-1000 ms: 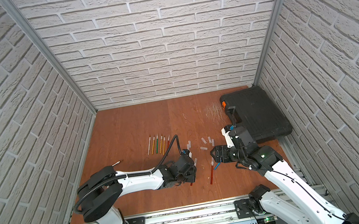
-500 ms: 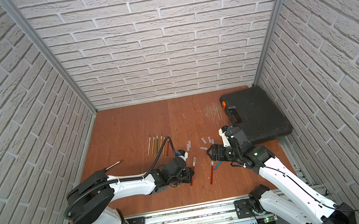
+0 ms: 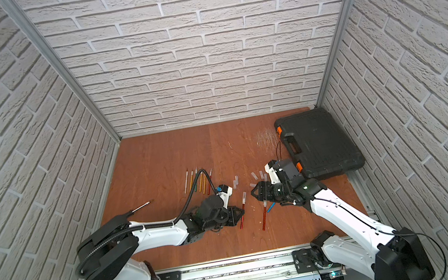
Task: Remove protective caps from carving knives
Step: Remove the protective sleeve from the carving knife.
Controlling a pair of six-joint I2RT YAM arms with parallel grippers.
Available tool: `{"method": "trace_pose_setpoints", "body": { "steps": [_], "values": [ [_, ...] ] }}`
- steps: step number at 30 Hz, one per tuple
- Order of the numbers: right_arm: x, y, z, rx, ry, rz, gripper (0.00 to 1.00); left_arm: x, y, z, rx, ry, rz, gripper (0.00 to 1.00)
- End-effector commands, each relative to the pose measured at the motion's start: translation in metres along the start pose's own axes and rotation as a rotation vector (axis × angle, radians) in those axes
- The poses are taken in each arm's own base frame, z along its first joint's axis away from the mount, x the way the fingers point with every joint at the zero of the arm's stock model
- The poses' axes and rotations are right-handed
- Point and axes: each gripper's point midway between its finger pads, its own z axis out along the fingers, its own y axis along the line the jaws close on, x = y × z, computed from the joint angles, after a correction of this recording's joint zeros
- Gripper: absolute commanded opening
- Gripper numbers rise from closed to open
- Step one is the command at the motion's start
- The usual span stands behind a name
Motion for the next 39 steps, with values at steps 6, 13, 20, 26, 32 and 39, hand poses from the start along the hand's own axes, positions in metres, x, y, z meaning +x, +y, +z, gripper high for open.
{"method": "trace_pose_setpoints", "body": {
  "steps": [6, 13, 20, 26, 32, 39],
  "values": [
    [-0.013, 0.029, 0.030, -0.110, -0.010, -0.003, 0.69, -0.021, -0.037, -0.006, 0.102, -0.046, 0.054, 0.06],
    [-0.016, 0.038, 0.048, -0.092, -0.006, -0.020, 0.62, -0.023, -0.044, -0.008, 0.112, -0.053, 0.061, 0.04],
    [-0.022, 0.042, 0.055, -0.093, -0.027, -0.013, 0.50, -0.024, -0.049, -0.005, 0.148, -0.064, 0.038, 0.03],
    [-0.024, 0.043, 0.058, -0.091, -0.039, -0.005, 0.41, -0.025, -0.052, -0.002, 0.168, -0.074, 0.026, 0.03],
    [-0.024, 0.041, 0.059, -0.079, -0.051, -0.004, 0.33, -0.025, -0.049, 0.000, 0.166, -0.078, 0.012, 0.03],
    [-0.025, 0.040, 0.057, -0.069, -0.062, -0.008, 0.30, -0.024, -0.043, 0.000, 0.146, -0.085, -0.005, 0.03]
  ]
}}
